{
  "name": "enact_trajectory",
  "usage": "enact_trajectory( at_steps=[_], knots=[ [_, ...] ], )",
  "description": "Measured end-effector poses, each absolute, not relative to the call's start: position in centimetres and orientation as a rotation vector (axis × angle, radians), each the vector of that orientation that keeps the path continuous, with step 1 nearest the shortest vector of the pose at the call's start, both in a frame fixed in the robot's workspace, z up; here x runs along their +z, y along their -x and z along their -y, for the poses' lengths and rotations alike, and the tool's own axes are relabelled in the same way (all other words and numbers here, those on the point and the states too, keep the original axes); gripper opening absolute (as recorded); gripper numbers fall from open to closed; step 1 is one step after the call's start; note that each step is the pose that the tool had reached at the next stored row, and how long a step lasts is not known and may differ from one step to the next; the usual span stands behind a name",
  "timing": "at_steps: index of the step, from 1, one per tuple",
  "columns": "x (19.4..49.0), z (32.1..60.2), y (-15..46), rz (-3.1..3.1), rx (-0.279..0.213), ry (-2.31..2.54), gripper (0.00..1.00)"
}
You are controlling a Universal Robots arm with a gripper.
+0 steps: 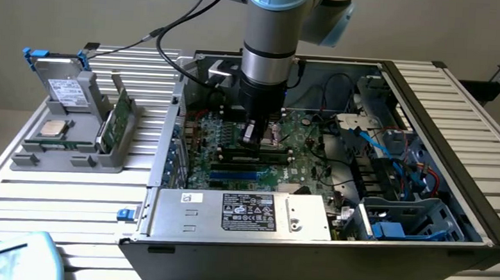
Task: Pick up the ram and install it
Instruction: 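Press down the ram until it locks into place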
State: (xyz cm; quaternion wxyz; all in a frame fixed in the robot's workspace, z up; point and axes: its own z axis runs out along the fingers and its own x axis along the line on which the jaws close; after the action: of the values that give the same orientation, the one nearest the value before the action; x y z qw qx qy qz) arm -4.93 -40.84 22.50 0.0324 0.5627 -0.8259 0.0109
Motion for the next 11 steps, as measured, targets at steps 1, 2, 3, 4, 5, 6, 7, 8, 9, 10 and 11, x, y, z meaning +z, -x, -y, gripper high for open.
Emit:
enact_trajectory(
  at_steps=[1,2,3,4,5,6,7,8,9,10,11],
  knots=[
    [22.5,40.84,4.93,2.543,0.033,-1.732,0.11],
    [22.5,40.84,4.93,2.542,0.033,-1.732,0.11],
    [22.5,40.84,4.93,2.542,0.033,-1.732,0.11],
    [22.5,40.84,4.93,2.542,0.033,-1.732,0.11],
    [22.5,40.84,4.92,2.542,0.033,-1.733,0.11],
    [22.5,40.84,4.92,2.542,0.033,-1.733,0.11],
    [22.5,40.85,4.92,2.542,0.033,-1.733,0.11],
    [22.5,40.84,4.92,2.542,0.033,-1.733,0.11],
    [22.5,40.84,4.92,2.542,0.033,-1.733,0.11],
    [22.5,40.85,4.93,2.542,0.033,-1.733,0.11],
    [22.5,40.84,4.93,2.542,0.033,-1.733,0.11]
  ],
)
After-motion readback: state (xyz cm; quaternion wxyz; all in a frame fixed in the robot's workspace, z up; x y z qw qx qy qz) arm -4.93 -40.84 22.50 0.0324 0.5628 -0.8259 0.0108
